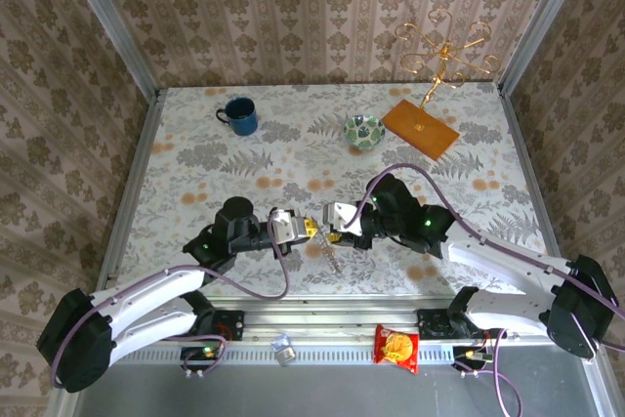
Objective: Put the keys on the keyring
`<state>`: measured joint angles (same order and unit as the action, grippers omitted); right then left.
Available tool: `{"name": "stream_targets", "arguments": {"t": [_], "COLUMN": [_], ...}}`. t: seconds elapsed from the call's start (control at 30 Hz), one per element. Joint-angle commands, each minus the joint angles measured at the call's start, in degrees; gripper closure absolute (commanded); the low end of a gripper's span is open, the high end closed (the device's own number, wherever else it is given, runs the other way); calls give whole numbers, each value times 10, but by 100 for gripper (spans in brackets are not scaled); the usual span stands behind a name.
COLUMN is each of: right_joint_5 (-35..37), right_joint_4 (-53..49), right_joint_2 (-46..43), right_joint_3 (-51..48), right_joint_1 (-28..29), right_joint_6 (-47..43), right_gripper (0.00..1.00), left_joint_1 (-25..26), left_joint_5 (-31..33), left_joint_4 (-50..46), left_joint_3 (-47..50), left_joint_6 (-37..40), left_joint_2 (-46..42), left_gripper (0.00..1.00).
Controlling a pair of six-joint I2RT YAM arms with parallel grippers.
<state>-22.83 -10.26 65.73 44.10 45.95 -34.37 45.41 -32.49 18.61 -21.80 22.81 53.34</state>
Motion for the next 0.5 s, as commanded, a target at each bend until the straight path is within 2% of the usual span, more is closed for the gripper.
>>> {"name": "stream_targets", "arguments": {"t": [0.0,0.23,0.47], "right_joint_5": [8,25,48], "right_joint_4": [31,42,49], "right_joint_2": [11,18,17], "right_joint_3": [12,9,6], "right_joint_1": [9,14,15], "right_joint_6": [-16,-16,-14], "right_gripper": [74,76,71], "left_joint_1": [5,6,7], "left_joint_5": [-1,-4,-5], "left_joint_4": [12,15,17], "left_joint_3": [0,6,9], "left_joint_6": [13,10,9], "left_joint_2": [-4,-7,-9], "left_gripper": [100,100,100]}}
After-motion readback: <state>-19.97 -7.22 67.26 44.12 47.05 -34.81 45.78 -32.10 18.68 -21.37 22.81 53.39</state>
